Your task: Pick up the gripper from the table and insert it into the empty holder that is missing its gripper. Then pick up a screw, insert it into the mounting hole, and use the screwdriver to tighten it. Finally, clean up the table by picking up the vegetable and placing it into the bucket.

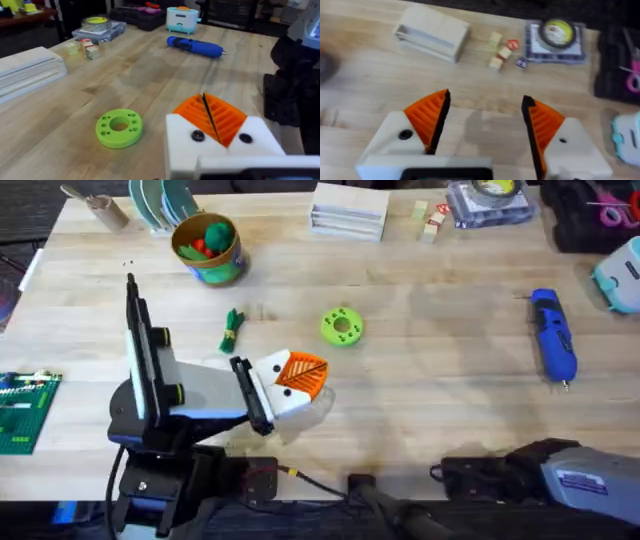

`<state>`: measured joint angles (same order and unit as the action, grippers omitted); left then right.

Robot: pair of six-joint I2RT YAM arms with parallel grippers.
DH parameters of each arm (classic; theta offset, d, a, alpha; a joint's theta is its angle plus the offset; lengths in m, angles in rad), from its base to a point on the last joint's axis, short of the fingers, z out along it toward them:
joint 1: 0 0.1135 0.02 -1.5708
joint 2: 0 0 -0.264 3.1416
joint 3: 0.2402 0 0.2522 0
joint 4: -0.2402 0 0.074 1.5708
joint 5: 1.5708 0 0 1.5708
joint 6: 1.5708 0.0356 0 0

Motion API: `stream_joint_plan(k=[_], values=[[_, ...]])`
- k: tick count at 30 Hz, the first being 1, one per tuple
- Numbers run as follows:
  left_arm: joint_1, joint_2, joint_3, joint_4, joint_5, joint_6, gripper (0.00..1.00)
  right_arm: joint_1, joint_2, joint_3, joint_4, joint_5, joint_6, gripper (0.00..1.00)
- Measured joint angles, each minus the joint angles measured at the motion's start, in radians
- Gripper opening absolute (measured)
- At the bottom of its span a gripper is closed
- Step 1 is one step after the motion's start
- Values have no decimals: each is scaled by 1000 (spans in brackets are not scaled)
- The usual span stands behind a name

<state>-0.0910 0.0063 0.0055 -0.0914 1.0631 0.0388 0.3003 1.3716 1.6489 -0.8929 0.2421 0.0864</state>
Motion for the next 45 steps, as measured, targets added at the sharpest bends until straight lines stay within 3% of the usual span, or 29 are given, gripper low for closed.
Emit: stream_joint_plan(k=[3, 4, 6, 17, 20, 24, 29, 30, 45], values=[[0, 0, 0, -2, 15, 10, 4, -85, -27, 2, -54, 1, 8, 910], [0, 0, 0, -9, 21, 14, 4, -189, -34, 2, -110, 1, 14, 910], [0, 0, 0, -14, 28, 15, 4, -252, -32, 2, -130, 1, 15, 910], [0, 0, 0, -17, 48, 18, 4, -497, -32, 2, -133, 1, 18, 910], [0, 0, 0, -17, 48, 18, 4, -642, -34, -40, -130, -63, 17, 910], [0, 0, 0, -17, 48, 18, 4, -738, -32, -123, -132, -154, -26, 911], [0, 0, 0, -17, 48, 18, 4, -792, -32, -204, -132, -250, -175, 913], [0, 0, 0, -17, 48, 18, 4, -809, -27, -244, -133, -275, -286, 914], [0, 0, 0, -17, 49, 19, 4, -832, 224, -335, -122, -281, -639, 913]])
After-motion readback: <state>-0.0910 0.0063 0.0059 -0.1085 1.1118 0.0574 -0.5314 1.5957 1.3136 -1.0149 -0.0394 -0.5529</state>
